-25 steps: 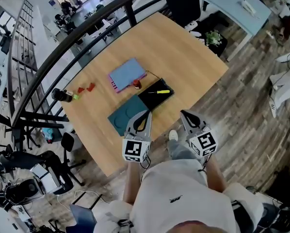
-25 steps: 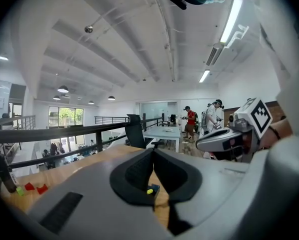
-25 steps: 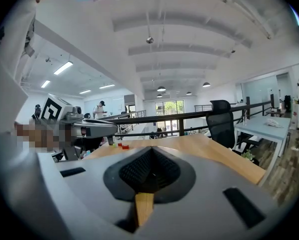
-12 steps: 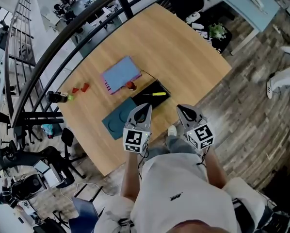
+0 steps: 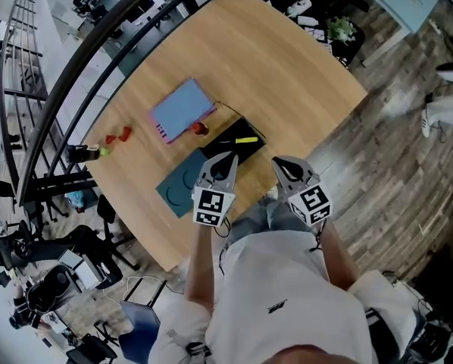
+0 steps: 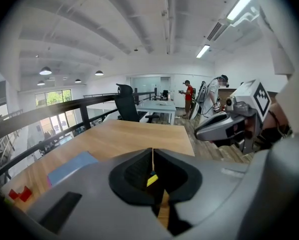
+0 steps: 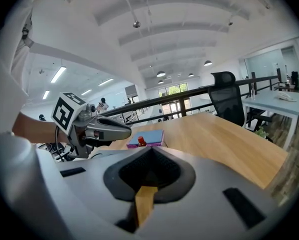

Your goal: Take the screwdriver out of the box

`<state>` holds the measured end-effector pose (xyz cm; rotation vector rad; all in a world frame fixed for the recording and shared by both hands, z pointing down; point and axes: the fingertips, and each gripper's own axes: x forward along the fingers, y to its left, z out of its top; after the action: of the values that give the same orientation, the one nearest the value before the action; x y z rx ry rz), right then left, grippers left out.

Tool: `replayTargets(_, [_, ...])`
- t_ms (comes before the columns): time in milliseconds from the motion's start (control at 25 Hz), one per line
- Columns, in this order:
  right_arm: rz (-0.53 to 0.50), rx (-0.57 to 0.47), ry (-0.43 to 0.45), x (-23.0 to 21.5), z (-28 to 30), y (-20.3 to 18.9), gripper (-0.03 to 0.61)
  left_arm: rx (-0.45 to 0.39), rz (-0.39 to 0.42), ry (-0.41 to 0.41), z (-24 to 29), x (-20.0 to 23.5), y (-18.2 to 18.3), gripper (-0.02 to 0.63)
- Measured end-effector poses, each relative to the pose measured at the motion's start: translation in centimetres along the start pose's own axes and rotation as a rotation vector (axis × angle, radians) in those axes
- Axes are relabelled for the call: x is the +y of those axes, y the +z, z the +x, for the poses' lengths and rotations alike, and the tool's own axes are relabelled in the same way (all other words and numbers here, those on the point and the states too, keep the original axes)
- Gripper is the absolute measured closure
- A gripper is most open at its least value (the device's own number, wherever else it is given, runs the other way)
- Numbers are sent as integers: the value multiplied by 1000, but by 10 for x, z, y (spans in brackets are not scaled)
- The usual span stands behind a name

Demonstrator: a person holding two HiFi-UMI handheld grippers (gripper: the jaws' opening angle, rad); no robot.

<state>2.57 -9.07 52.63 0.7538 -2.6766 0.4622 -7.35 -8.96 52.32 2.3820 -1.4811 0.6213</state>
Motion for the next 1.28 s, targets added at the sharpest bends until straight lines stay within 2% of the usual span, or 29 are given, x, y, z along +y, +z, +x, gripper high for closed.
replayTargets(320, [20, 35, 1, 2, 35, -13, 584, 82, 41, -88, 29, 10, -24, 600])
replayTargets(560, [43, 70, -18, -2, 56, -25, 583, 146, 43, -175, 53, 13, -48, 595])
replayTargets(800, [72, 88, -51, -10, 72, -35, 584, 223, 81, -252, 81, 16, -73, 529])
replayTargets(1280, [117, 131, -76, -18, 82, -56, 584, 352, 159, -360, 115, 10, -109, 500])
